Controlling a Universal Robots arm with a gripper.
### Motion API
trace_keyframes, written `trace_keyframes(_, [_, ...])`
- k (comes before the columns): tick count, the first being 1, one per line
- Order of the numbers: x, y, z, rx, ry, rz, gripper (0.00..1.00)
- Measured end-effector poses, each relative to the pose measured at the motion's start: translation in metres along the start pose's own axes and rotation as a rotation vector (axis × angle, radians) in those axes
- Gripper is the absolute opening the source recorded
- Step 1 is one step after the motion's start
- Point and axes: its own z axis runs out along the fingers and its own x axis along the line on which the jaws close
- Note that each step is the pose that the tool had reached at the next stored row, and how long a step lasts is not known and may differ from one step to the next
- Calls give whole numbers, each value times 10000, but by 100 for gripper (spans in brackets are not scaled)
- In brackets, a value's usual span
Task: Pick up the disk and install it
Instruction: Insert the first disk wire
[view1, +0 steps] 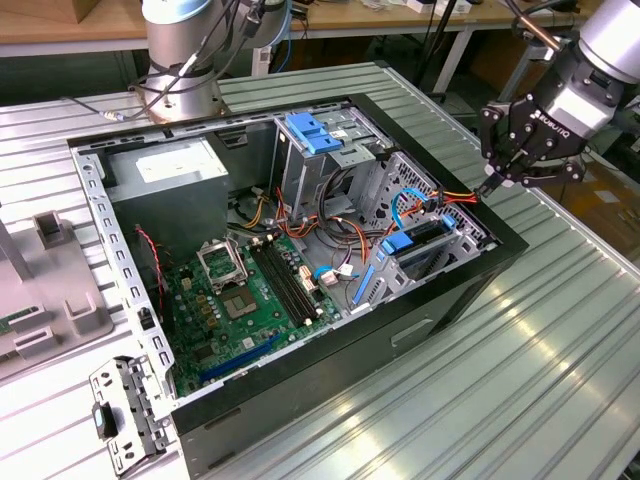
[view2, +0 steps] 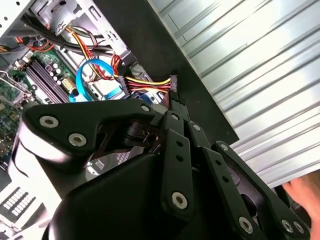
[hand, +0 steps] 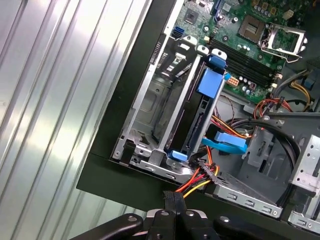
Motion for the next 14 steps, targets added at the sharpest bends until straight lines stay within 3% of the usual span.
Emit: trace_keyframes(14, [0,0,1,-220,-55,-1629,11])
